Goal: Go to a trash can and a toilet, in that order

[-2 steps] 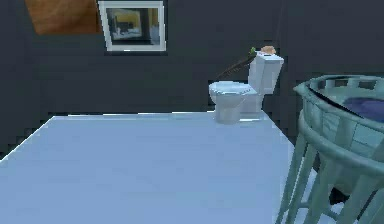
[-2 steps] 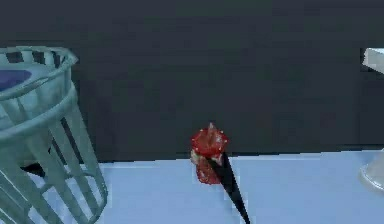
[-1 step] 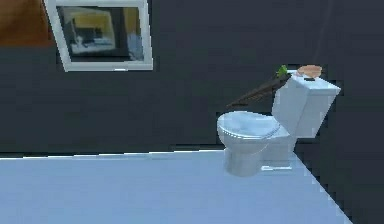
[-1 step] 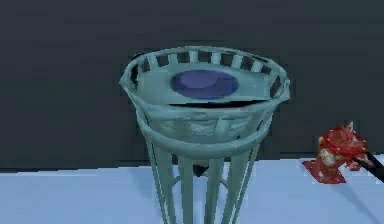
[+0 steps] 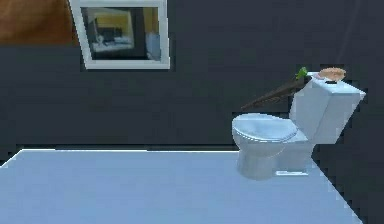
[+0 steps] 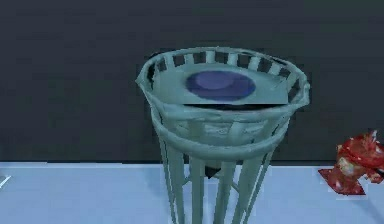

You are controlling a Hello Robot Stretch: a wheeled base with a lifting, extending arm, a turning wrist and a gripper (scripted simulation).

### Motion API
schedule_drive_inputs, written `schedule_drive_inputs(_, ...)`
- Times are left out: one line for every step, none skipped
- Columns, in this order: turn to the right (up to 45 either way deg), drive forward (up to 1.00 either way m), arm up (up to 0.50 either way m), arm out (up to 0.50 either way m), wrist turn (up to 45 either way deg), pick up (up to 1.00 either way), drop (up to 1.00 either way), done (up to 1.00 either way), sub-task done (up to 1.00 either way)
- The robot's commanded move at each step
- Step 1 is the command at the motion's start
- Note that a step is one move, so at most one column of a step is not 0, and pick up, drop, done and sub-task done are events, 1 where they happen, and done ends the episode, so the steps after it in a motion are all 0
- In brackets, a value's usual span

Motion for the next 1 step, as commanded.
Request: schedule_drive_inputs(-3.0,0.0,0.0,0.0,0.0,0.0,0.0,0.0,0.0)
